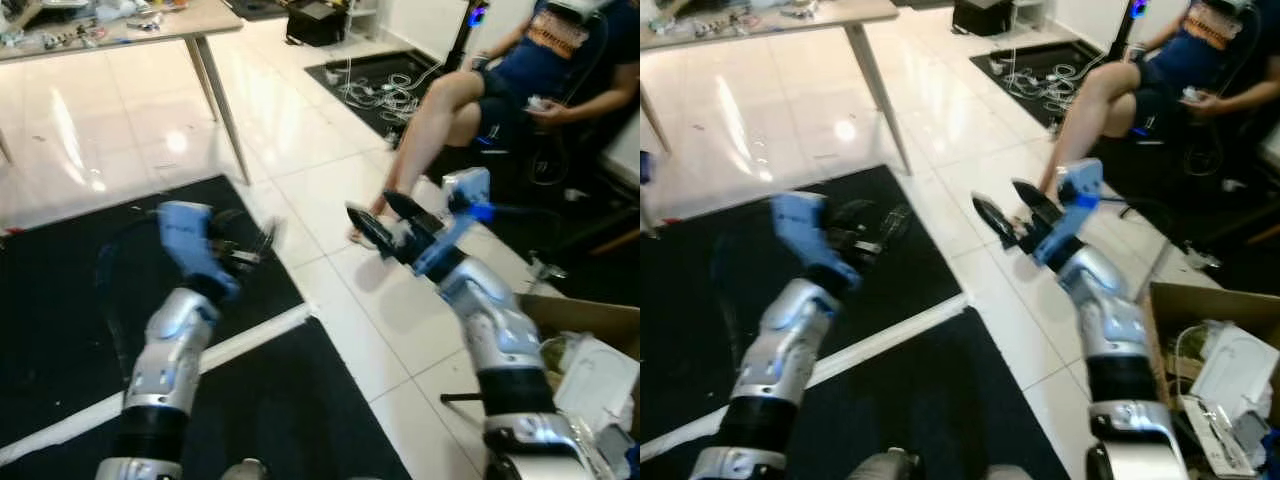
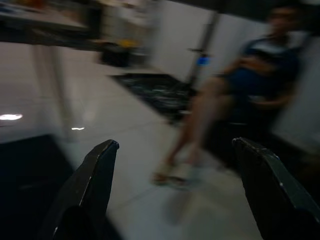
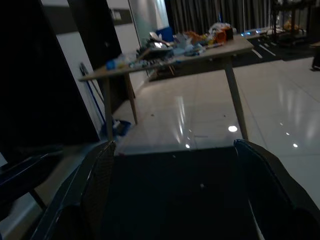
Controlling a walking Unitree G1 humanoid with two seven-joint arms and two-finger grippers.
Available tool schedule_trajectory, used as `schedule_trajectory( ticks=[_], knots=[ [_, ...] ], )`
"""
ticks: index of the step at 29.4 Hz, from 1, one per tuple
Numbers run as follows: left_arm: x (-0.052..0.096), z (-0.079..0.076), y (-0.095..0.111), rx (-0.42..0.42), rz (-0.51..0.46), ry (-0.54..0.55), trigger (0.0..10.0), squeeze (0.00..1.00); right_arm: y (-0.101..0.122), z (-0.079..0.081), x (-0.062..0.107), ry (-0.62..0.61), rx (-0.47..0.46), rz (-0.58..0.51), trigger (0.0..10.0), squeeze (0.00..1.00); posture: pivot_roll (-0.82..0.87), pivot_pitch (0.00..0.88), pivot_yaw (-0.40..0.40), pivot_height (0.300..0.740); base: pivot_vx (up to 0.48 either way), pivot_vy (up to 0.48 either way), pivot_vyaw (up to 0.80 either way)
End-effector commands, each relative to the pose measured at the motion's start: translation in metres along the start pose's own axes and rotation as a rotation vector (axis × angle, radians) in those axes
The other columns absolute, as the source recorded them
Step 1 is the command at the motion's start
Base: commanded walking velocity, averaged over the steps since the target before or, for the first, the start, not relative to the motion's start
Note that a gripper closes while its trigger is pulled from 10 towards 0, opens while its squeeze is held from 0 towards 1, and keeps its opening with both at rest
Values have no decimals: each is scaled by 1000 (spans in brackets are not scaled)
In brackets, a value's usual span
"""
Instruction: Picking trash to rubbish bin
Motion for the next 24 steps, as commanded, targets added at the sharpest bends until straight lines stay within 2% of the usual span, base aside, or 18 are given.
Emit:
schedule_trajectory(
  ticks=[1,3,5,8,12,18,24],
  knots=[
    [1,13,-7,-40,28,83,10000,0,-1,-34,6,-180,7,7,10000,0,-64,0,-31,740,0,0,694],
    [2,15,-7,-57,28,104,10000,0,-4,-37,9,-204,26,21,10000,0,-68,0,-32,740,0,0,691],
    [4,16,-7,-62,24,117,10000,0,-6,-33,11,-187,43,28,10000,0,-67,0,-32,740,0,0,675],
    [10,19,-9,-62,18,141,10000,0,-16,-16,19,-106,134,53,10000,0,-64,0,-38,740,0,0,613],
    [13,18,-10,-67,9,147,10000,0,-18,-11,25,-73,148,48,10000,0,-62,0,-41,740,0,0,545],
    [24,9,-21,-84,23,112,10000,0,-21,3,33,-6,150,24,10000,0,-64,0,-42,740,0,0,473],
    [39,9,-30,-90,38,130,10000,0,-23,1,50,-11,145,25,10000,0,-66,0,-40,740,0,0,455]
  ],
)
Point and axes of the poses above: a point about 5 cm out from each wrist's last joint towards the gripper, its own x axis pointing back from the gripper into the wrist, its own y axis along the axis of the wrist's last joint, z = x × y, the point moved 6 cm from there along -x, pointing out of the wrist towards the gripper, and after that the axes turned 6 degrees about x, right-handed, at the moved point
